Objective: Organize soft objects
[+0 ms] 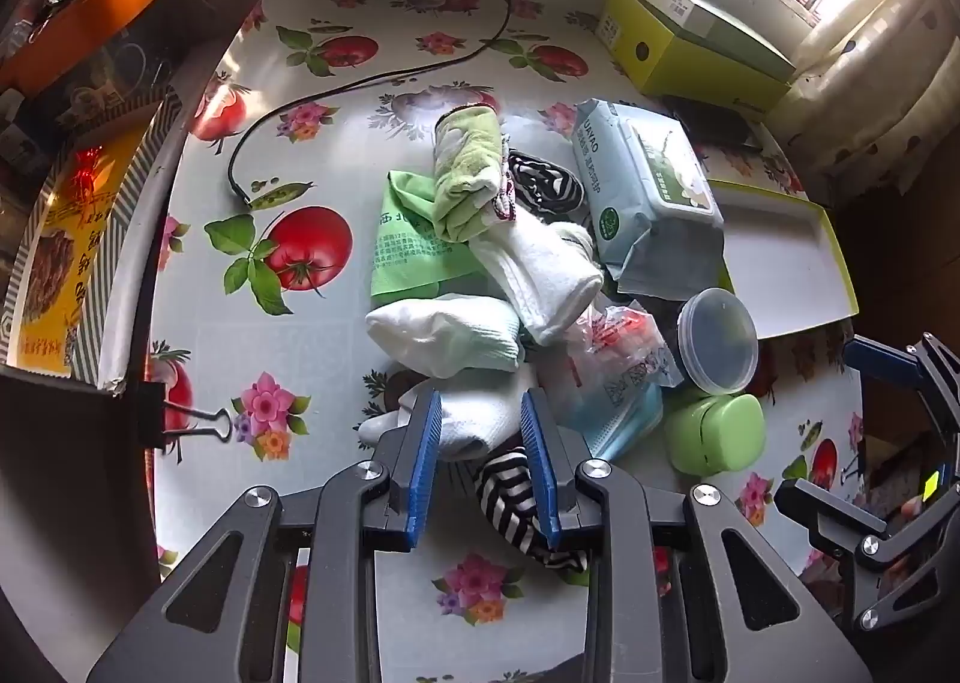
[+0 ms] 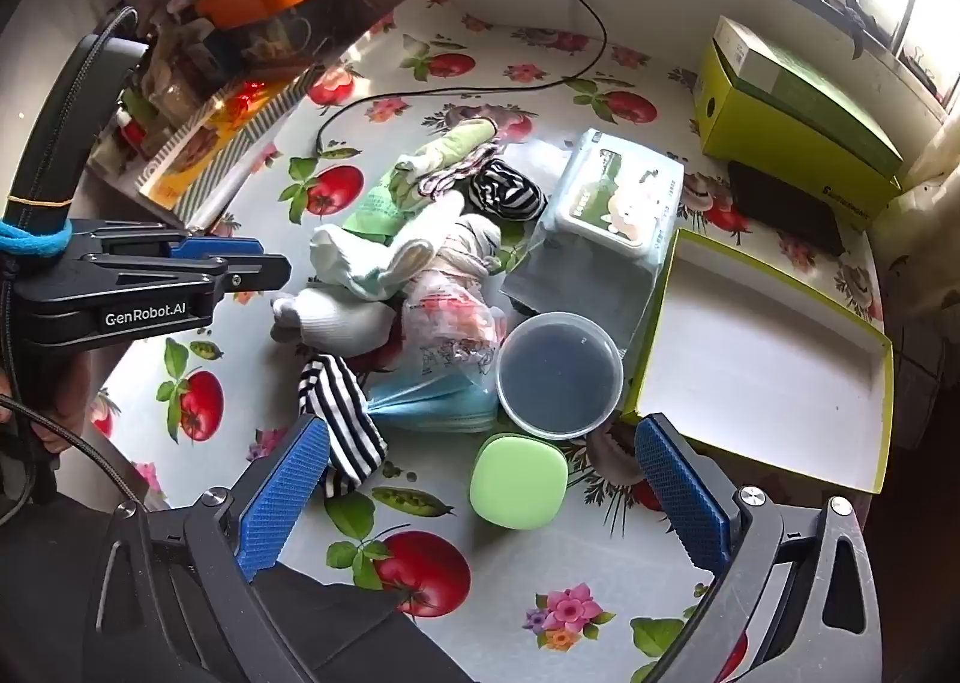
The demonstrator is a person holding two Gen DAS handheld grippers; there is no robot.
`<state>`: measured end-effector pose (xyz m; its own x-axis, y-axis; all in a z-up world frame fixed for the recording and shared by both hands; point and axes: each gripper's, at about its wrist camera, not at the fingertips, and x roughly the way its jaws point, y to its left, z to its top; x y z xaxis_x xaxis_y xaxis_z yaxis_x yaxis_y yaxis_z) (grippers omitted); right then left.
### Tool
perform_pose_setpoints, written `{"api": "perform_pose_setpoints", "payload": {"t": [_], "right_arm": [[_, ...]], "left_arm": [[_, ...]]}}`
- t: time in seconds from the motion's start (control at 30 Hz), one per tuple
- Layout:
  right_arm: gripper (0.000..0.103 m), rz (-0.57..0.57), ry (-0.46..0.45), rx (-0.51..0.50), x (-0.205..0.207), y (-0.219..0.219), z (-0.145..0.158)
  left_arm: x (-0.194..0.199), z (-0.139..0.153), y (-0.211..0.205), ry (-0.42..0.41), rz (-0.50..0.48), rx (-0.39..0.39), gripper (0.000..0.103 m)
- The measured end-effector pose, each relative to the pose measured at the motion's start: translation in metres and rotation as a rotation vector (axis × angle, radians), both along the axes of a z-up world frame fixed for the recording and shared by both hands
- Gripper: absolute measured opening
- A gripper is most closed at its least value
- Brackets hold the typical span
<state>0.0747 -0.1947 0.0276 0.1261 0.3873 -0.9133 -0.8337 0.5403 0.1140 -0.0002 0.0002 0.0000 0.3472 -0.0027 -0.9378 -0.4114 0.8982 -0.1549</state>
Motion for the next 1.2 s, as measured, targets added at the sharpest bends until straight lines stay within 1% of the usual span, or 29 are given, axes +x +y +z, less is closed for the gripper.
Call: {"api": "perform_pose_setpoints", "payload": {"t": [0.13, 0.2, 0.3, 0.4, 0.5, 0.77, 1.2], "right_arm": [[0.103, 0.006, 0.000, -0.003, 0.000, 0.001, 0.001], [0.103, 0.010, -0.001, -0.005, -0.006, 0.004, -0.002], [0.103, 0.017, -0.005, -0.006, -0.011, 0.007, -0.005], [0.103, 0.024, -0.005, -0.001, -0.011, 0.007, -0.003], [0.103, 0.027, -0.003, -0.002, -0.011, 0.008, -0.003], [0.103, 0.033, 0.002, -0.005, -0.014, 0.010, -0.005], [0.103, 0.039, 0.002, -0.010, -0.018, 0.012, -0.008]], "left_arm": [[0.000, 0.001, 0.002, 0.008, 0.000, 0.004, 0.029], [0.000, 0.001, 0.002, 0.015, 0.003, 0.021, 0.029], [0.000, 0.001, 0.004, 0.018, 0.004, 0.022, 0.029], [-0.003, 0.005, 0.004, 0.007, 0.010, 0.003, 0.029], [-0.006, 0.006, 0.004, 0.006, 0.016, 0.012, 0.029], [-0.009, 0.003, 0.005, 0.008, 0.032, -0.008, 0.029], [-0.012, 0.002, 0.009, 0.010, 0.048, 0.002, 0.029]]}}
